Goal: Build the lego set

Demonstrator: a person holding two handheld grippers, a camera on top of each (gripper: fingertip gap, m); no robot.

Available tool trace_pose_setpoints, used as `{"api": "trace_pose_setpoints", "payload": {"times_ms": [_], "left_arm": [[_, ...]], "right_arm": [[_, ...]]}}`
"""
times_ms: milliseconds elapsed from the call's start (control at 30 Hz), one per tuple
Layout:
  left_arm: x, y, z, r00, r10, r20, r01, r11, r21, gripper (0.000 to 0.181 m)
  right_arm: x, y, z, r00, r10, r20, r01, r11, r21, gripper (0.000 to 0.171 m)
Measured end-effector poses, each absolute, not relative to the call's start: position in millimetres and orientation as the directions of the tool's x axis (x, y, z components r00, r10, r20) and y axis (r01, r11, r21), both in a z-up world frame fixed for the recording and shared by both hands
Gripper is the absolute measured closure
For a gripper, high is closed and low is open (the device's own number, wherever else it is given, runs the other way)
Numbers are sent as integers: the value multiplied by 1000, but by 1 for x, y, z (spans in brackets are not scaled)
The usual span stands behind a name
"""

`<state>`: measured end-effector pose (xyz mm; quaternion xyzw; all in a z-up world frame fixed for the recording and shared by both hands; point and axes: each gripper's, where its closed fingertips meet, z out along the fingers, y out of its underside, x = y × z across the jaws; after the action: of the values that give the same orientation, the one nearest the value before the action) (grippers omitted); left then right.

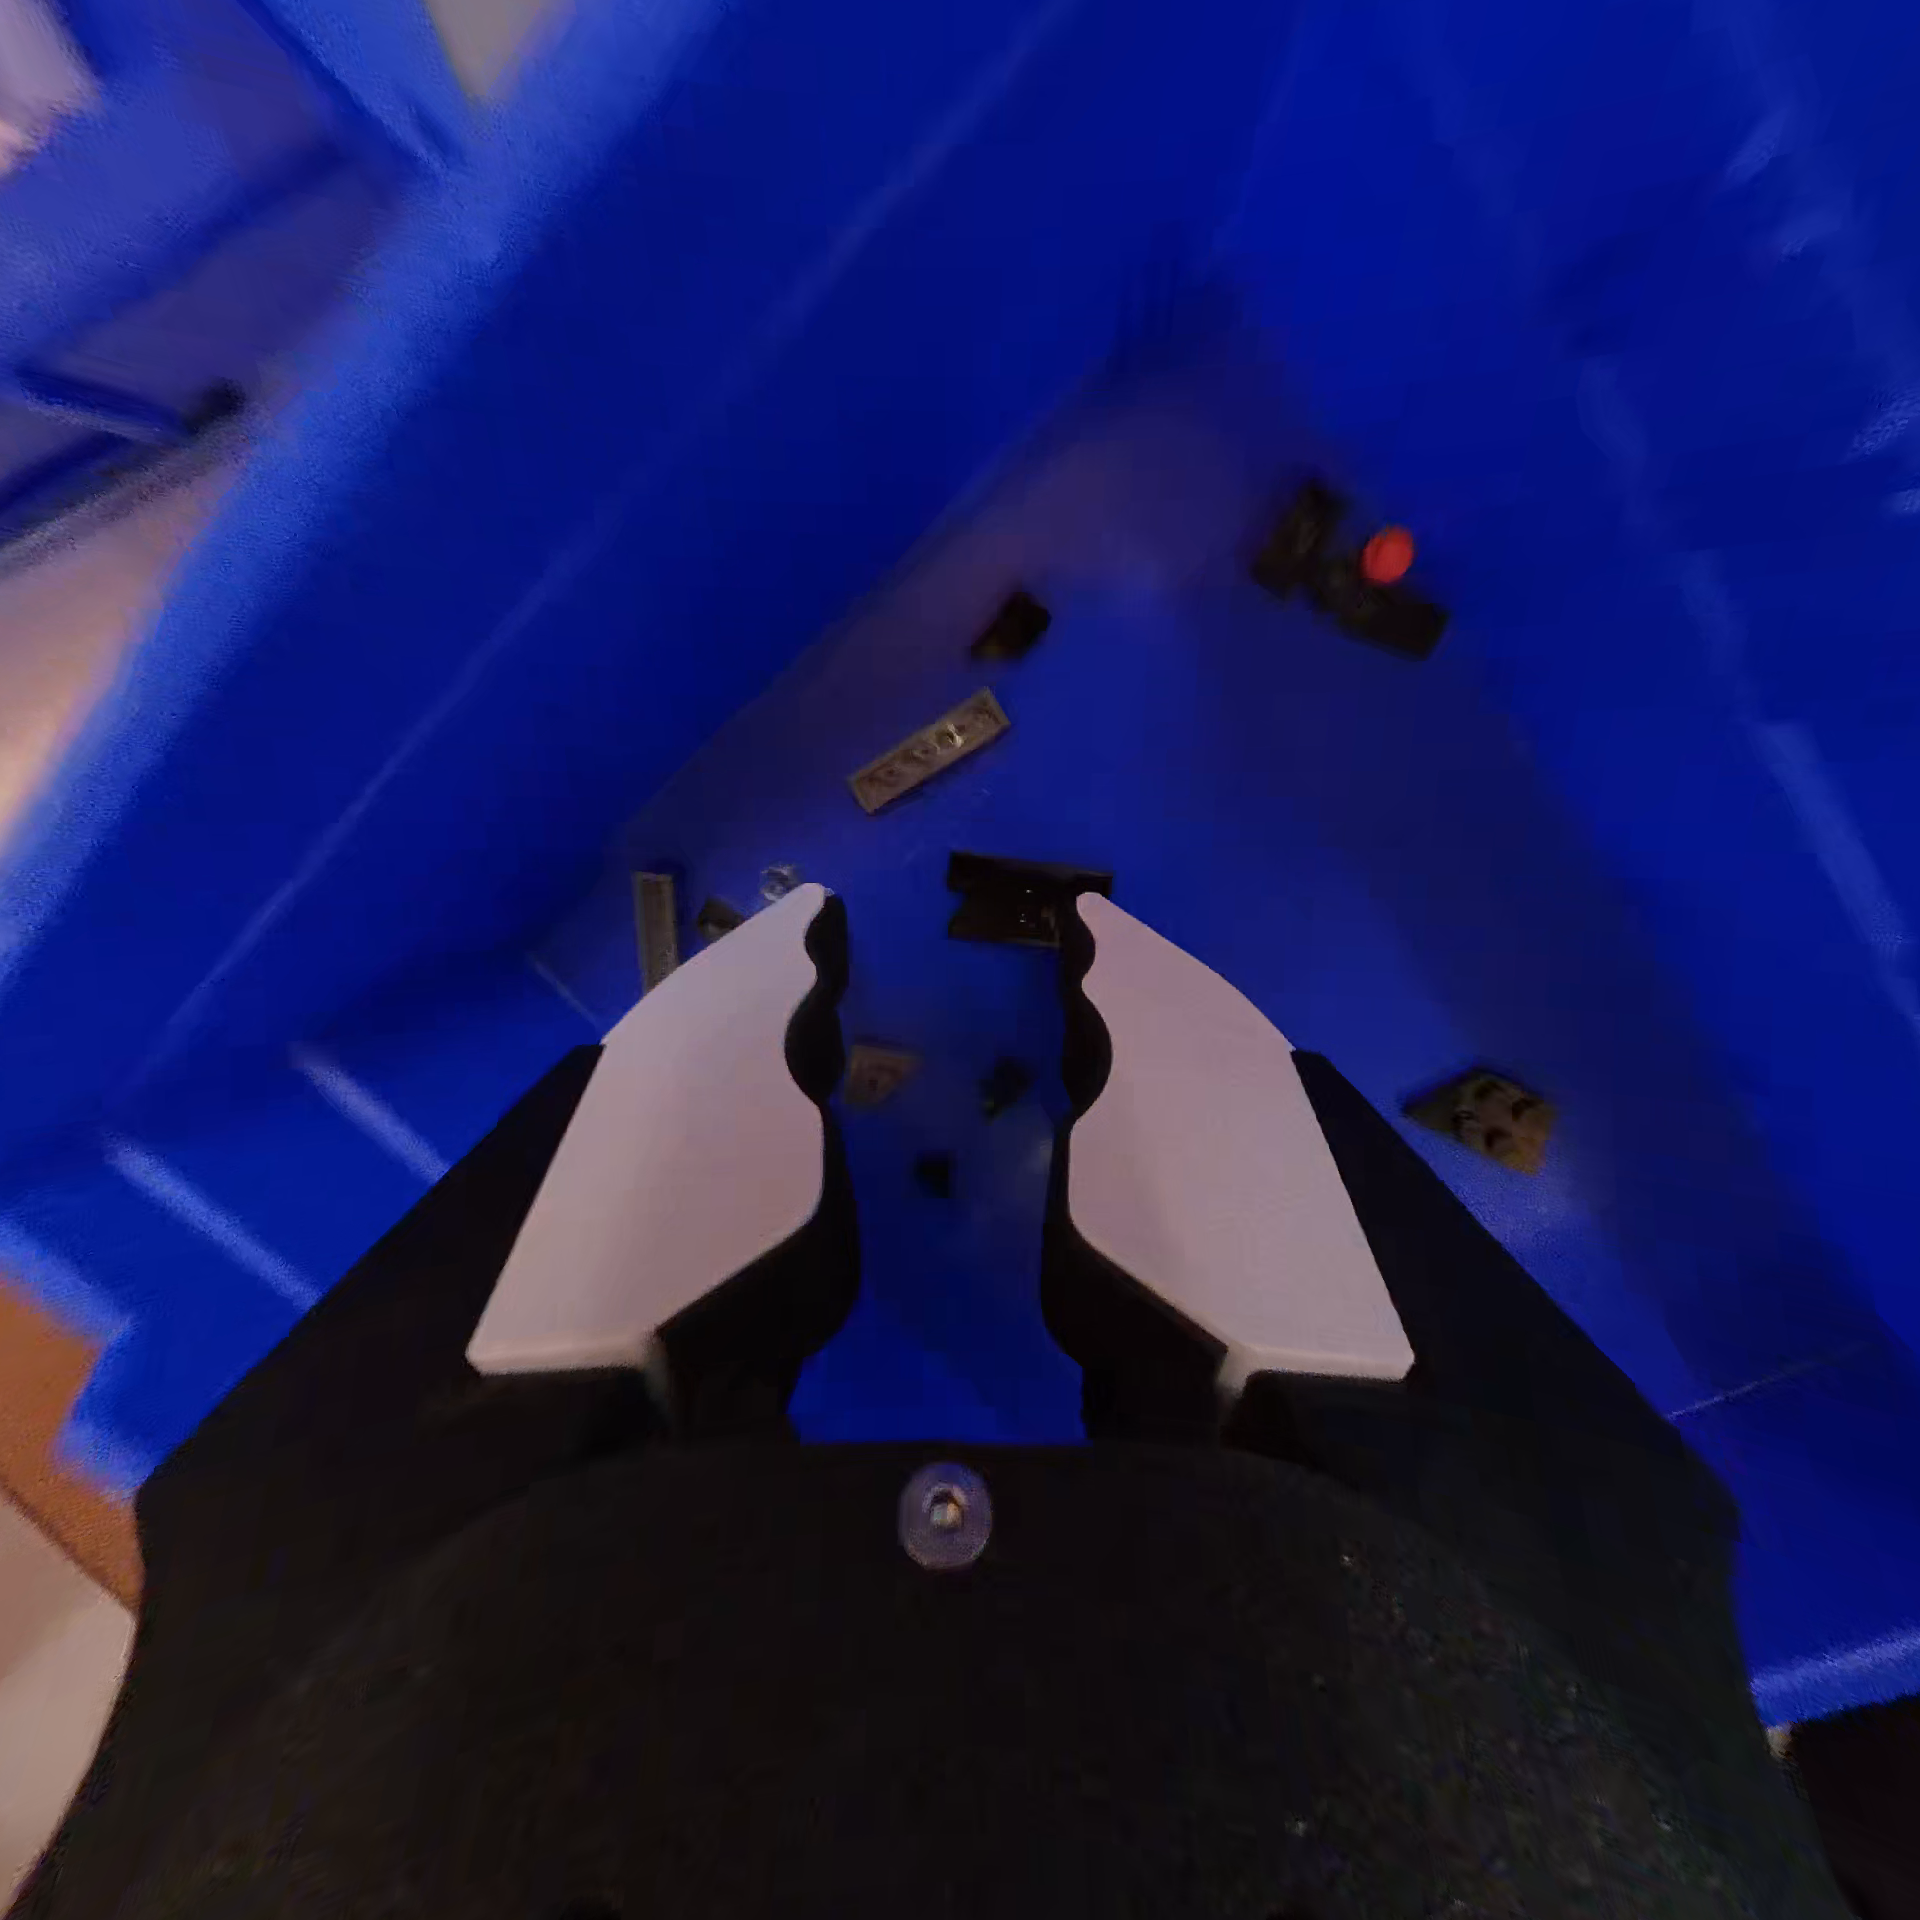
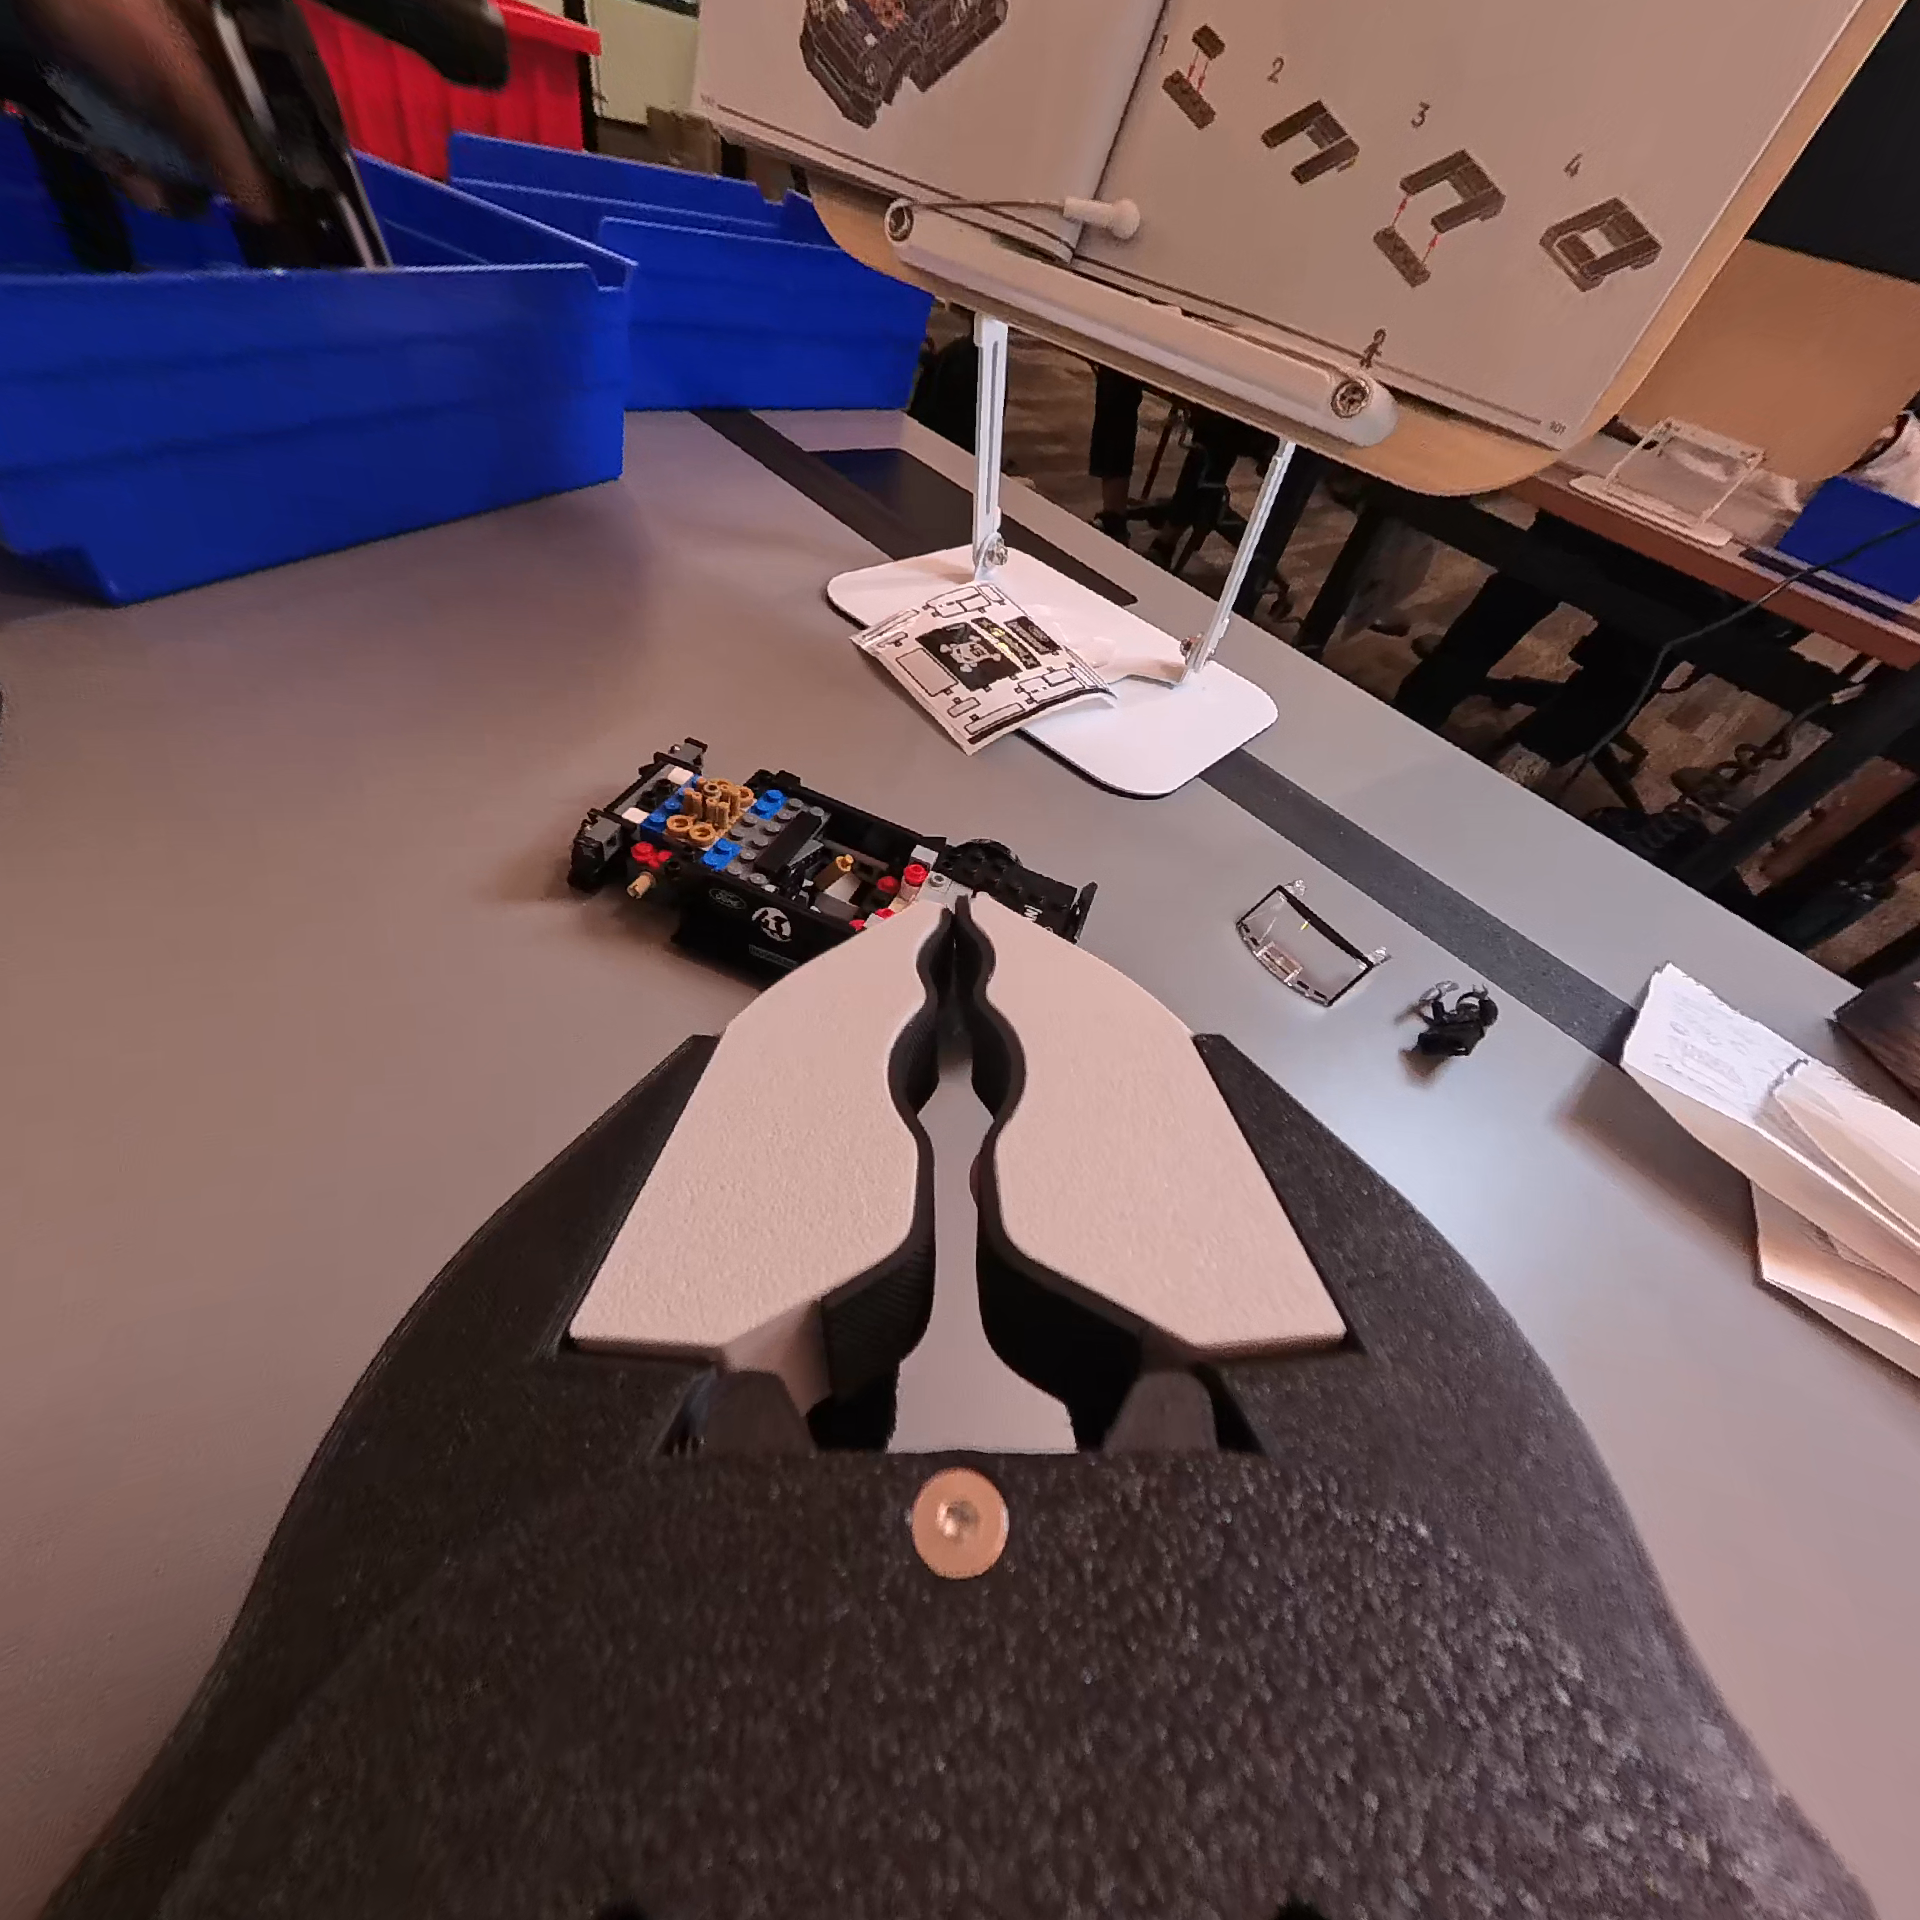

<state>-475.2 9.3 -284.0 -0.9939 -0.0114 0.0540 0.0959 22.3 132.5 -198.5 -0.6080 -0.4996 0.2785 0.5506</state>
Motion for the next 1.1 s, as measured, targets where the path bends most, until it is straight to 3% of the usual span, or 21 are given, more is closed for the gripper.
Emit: {"api": "trace_pose_setpoints", "payload": {"times_ms": [33,133,233,300,467,633,767,933,1100], "left_arm": [[-474,6,-293,996,11,-85,-2,-989,-151,140],[-468,17,-292,1000,0,-16,-3,-978,-207,144],[-469,10,-301,1000,-21,-7,-21,-987,-161,155],[-467,13,-300,1000,-29,3,-28,-982,-189,177],[-466,21,-275,998,-25,-51,-40,-948,-316,178],[-453,17,-247,997,-52,-57,-71,-913,-401,152],[-430,3,-237,991,-132,-31,-133,-900,-414,146],[-347,-35,-214,900,-395,182,-251,-813,-526,138],[-273,-81,-222,830,-546,115,-391,-716,-579,121]], "right_arm": [[22,133,-199,349,913,213,303,105,-947,171],[20,134,-200,357,908,220,313,105,-944,171],[16,134,-203,356,908,220,325,100,-940,171],[13,133,-205,351,908,230,336,107,-936,171],[8,130,-210,346,905,247,359,115,-926,171],[3,128,-212,342,908,243,365,110,-924,171],[0,126,-213,336,908,251,372,117,-921,171],[3,128,-210,345,901,264,373,126,-919,171],[7,131,-207,360,898,253,358,117,-926,171]]}}
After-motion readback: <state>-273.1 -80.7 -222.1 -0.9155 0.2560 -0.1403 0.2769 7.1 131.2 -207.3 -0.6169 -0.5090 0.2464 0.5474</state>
